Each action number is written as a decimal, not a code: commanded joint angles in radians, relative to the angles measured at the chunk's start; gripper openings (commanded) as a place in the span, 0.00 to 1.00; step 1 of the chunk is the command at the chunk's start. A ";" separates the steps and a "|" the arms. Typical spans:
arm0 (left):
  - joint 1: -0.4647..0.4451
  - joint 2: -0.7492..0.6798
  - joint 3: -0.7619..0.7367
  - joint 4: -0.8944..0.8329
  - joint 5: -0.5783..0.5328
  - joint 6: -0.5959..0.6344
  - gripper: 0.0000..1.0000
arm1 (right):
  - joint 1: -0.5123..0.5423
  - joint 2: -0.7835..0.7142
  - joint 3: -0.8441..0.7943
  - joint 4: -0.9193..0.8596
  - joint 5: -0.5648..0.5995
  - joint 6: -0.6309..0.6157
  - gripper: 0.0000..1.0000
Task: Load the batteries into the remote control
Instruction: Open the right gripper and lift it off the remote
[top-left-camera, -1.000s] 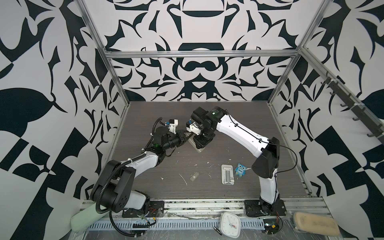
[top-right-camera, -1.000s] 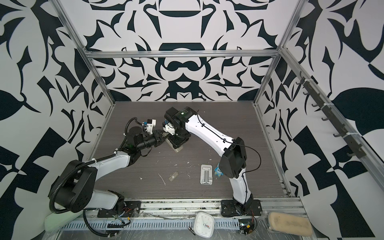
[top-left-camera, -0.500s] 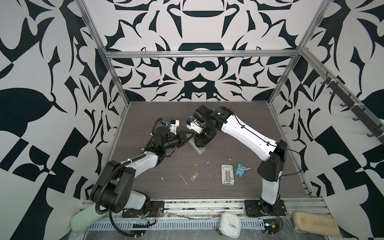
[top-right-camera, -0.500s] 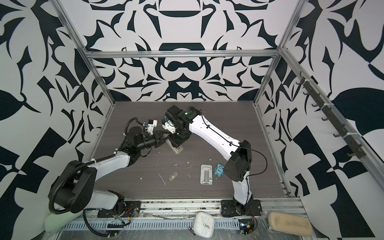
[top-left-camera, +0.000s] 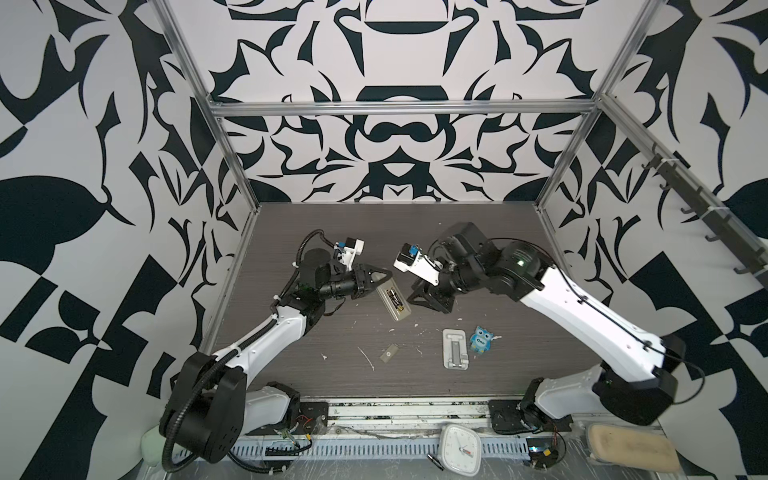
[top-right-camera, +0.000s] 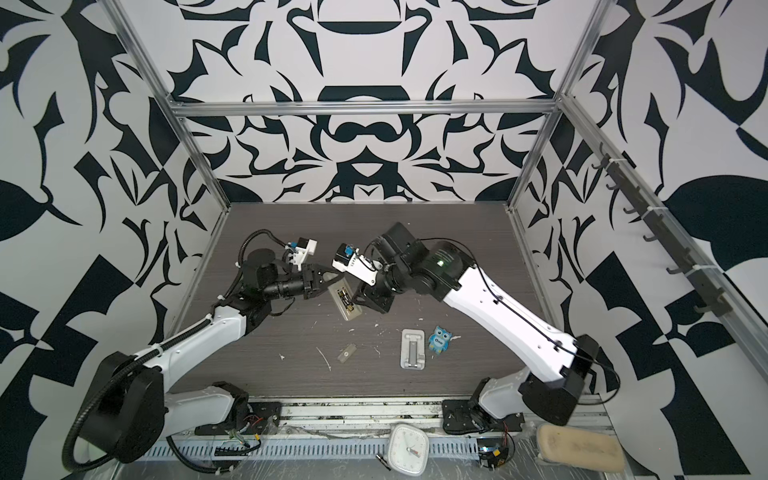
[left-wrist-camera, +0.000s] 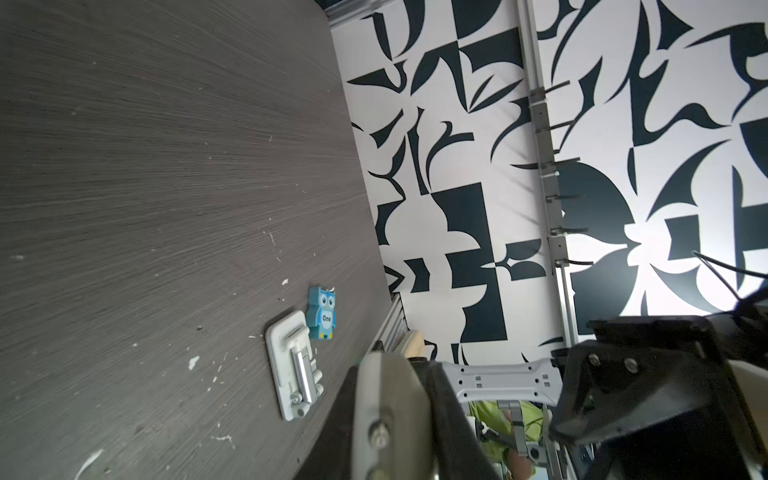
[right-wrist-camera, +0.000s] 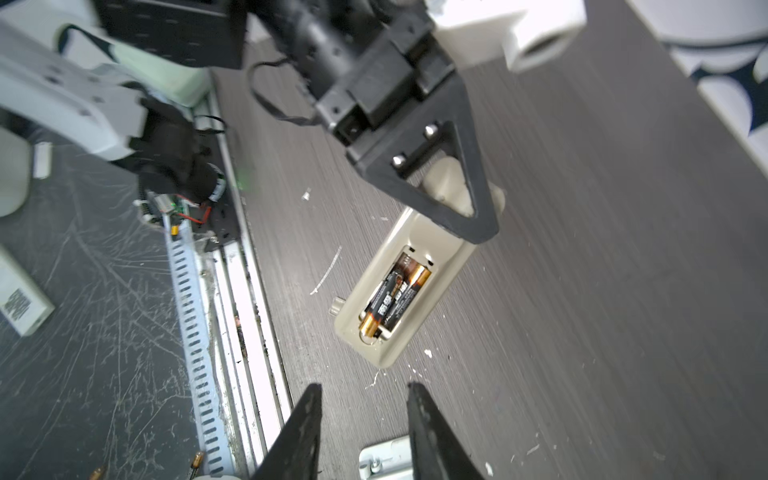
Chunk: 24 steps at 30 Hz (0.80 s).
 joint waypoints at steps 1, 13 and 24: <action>0.001 -0.039 0.041 -0.088 0.079 0.030 0.00 | 0.005 -0.010 -0.021 0.046 -0.071 -0.146 0.35; 0.001 -0.091 0.037 -0.135 0.081 0.021 0.00 | 0.095 0.076 0.016 0.023 -0.002 -0.292 0.28; 0.002 -0.094 0.027 -0.133 0.081 0.019 0.00 | 0.130 0.089 -0.006 0.028 0.108 -0.347 0.25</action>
